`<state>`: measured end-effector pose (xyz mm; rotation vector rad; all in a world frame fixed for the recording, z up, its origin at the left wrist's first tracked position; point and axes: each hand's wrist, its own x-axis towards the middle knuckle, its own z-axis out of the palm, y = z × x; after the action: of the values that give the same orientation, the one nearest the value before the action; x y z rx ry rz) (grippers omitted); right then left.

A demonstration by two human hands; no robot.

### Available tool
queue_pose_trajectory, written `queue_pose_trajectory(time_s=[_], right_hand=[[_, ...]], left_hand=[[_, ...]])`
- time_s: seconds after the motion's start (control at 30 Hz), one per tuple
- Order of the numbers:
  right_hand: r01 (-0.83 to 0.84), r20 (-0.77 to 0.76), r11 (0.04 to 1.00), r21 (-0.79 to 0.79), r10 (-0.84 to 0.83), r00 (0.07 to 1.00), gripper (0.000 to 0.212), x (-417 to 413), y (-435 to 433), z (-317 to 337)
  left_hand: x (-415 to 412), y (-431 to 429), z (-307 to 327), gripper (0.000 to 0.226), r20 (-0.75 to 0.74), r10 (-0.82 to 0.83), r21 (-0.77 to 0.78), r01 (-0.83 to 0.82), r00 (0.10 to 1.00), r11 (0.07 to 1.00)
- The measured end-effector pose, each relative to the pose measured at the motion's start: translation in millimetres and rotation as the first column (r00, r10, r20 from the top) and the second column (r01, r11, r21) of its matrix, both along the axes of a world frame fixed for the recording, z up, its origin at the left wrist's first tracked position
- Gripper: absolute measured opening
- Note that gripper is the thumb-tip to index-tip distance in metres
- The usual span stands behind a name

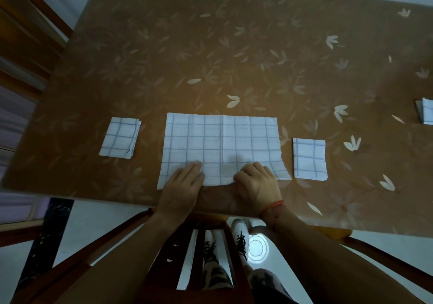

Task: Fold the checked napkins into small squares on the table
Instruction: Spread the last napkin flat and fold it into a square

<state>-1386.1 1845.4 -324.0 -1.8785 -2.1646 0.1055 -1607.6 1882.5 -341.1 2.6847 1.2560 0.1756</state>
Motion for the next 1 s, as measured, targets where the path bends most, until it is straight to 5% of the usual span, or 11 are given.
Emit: queue_pose_trajectory(time_s=[0.13,0.37,0.6,1.0], right_hand=[[0.001,0.039,1.000,0.008,-0.002,0.999,0.012,4.9,-4.2,-8.1],[0.022,0.066,0.989,-0.145,-0.013,0.998,0.015,-1.7,-31.4,-8.6],[-0.159,0.079,0.928,-0.336,0.196,0.977,0.064,-42.6,-54.8,-15.0],[0.123,0.212,0.890,-0.440,-0.031,0.977,0.077,12.6,-87.3,-12.4]], left_hand=[[0.1,2.9,-1.3,0.033,-0.009,0.020,0.039,-0.020,1.000,0.999],[-9.0,-31.5,-6.5,0.050,-0.086,0.043,-0.053,-0.048,0.995,0.997],[8.1,-60.4,-9.2,0.060,-0.104,-0.100,-0.113,0.089,0.989,0.990],[-54.2,-64.6,-12.4,0.068,-0.229,0.276,-0.166,-0.316,0.934,0.934]])
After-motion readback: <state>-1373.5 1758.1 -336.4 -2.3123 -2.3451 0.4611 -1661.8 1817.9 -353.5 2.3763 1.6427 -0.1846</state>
